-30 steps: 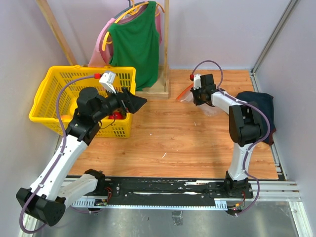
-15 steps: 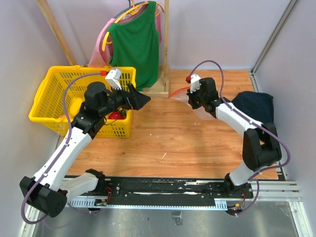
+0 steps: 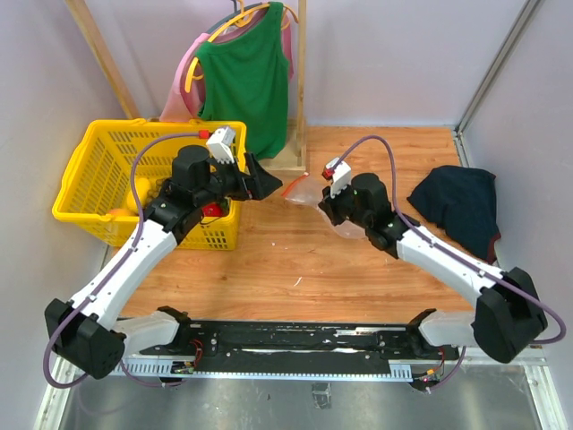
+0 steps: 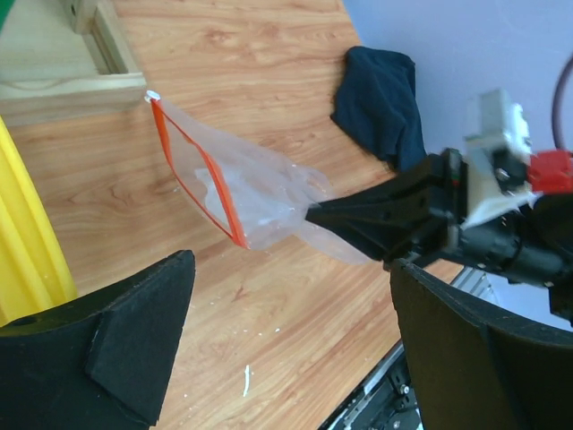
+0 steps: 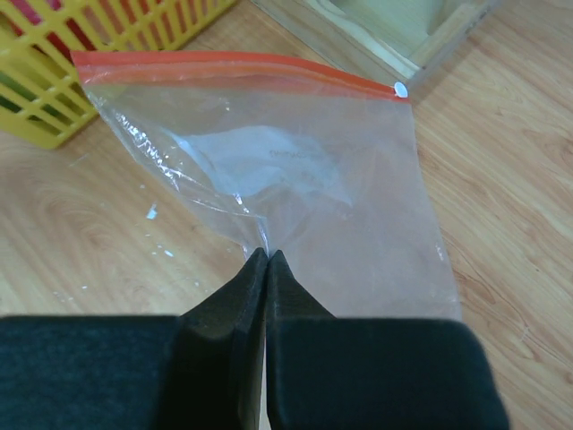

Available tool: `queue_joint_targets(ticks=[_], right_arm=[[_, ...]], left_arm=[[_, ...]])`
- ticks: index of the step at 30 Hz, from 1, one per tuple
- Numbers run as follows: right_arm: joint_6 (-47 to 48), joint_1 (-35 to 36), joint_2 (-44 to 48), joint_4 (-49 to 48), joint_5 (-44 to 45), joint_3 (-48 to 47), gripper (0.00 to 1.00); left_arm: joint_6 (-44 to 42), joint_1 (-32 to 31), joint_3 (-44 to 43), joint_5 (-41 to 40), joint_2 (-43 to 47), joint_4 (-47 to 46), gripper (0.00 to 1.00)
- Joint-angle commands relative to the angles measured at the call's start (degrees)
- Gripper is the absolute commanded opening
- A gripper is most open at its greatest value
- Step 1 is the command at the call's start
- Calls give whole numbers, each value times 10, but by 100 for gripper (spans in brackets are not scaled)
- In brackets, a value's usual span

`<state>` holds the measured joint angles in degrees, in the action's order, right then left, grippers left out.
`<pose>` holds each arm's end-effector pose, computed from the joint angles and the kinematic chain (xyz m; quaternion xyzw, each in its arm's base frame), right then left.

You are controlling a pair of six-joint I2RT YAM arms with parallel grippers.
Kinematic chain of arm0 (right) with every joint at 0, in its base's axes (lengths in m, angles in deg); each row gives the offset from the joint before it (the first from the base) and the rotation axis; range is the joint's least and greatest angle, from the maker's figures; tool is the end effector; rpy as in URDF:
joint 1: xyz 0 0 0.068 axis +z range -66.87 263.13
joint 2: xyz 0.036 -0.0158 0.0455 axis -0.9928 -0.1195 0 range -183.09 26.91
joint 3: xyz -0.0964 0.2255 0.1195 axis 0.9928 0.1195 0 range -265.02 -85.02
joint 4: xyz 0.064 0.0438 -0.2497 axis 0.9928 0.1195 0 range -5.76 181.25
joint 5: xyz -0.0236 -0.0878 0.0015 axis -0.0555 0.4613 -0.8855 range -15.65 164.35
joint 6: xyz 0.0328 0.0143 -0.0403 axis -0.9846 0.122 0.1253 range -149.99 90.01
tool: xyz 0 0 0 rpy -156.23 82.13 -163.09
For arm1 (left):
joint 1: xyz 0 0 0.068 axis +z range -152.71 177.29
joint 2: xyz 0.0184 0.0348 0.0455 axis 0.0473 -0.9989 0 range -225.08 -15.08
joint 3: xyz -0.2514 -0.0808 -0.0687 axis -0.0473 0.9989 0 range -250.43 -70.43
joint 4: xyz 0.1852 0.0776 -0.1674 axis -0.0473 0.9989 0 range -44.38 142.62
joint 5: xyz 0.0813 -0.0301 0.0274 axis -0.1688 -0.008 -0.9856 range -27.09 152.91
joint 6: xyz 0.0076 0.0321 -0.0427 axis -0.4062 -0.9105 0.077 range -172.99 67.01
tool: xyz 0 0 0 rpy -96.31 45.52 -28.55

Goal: Place the food in the zip-top bag and seal the zipper
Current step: Open the zipper of the food storage bag.

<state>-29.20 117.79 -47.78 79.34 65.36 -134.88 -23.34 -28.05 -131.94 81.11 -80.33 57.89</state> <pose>0.2441 0.1754 0.2826 -0.2914 0.7638 0.2281 0.5288 0.2315 -0.1220 0.3674 0.0655 0.7917 -0.3863 0.4688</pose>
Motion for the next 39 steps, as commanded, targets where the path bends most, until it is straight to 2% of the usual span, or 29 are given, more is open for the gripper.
queue_joint_targets(ticks=[1, 7, 17, 27, 33, 39], right_arm=[[-20, 31, 52, -67, 20, 38, 1], [-18, 55, 107, -116, 22, 79, 1], [-2, 76, 131, -145, 25, 110, 1], [7, 86, 133, -164, 25, 123, 1], [10, 87, 137, -168, 34, 129, 1], [3, 88, 139, -164, 42, 129, 1]], left_arm=[[12, -10, -3, -1, -13, -5, 93], [10, -29, -17, 0, -45, -1, 93], [10, -46, -39, 9, -97, -5, 90], [8, -57, -52, 20, -132, -4, 79], [9, -64, -55, 24, -138, -6, 57], [-3, -68, -62, 17, -134, -1, 25]])
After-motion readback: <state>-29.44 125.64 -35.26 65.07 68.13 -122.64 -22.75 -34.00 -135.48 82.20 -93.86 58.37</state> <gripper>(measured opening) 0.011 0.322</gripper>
